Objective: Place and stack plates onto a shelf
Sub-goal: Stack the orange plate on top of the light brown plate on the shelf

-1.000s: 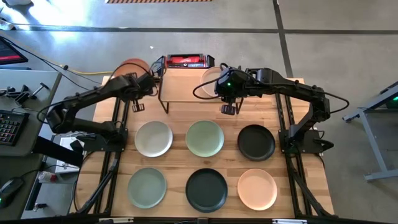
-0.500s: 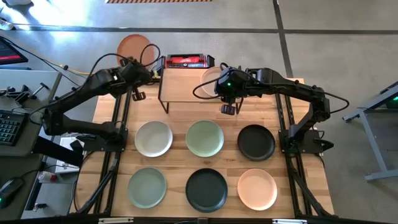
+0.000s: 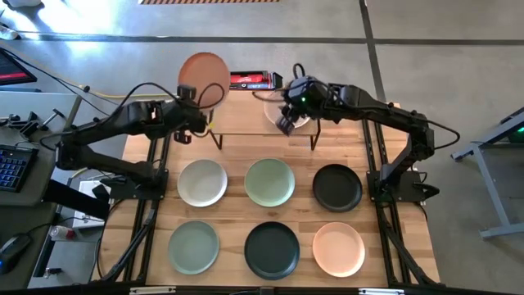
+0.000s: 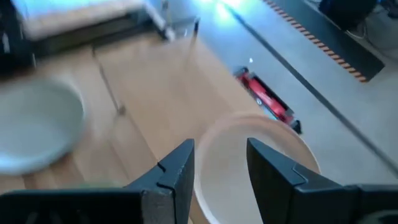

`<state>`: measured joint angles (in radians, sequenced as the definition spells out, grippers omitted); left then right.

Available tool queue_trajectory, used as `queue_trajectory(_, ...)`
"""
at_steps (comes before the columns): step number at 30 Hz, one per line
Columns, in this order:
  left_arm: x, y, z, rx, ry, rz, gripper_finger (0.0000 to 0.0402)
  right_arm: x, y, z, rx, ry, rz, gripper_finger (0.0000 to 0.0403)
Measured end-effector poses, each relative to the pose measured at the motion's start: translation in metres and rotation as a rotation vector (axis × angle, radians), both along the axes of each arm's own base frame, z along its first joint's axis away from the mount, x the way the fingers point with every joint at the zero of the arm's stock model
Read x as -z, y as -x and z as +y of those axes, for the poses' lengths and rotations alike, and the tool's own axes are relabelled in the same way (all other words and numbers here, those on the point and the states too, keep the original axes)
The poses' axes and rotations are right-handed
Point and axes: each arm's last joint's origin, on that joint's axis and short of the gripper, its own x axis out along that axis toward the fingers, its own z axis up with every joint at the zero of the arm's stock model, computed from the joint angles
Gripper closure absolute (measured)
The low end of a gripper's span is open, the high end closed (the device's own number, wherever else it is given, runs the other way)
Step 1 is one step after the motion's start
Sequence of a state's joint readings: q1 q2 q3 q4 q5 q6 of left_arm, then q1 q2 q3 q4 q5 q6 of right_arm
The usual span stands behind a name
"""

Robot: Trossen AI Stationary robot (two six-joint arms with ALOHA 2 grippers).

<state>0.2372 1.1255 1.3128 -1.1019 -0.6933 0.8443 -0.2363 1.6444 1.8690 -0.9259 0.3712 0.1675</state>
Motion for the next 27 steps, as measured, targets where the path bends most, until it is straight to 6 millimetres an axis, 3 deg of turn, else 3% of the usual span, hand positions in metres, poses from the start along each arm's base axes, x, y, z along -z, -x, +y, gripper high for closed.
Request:
queue_trajectory(10,0.012,-0.023,-0.015,0.168,-0.053,0.173,0.0401,-0.032,-0.003,-0.012,0.086,-0.020,-0.300,0.0277)
queue_trajectory(17,0.029,-0.046,-0.015,0.164,-0.091,0.280,0.0401,-0.061,0.002,-0.011,0.080,0.008,-0.450,0.0277)
queue_trajectory(27,0.050,-0.073,-0.028,0.181,-0.172,0.394,0.0401,-0.052,-0.001,-0.011,0.133,-0.062,-0.428,0.0277)
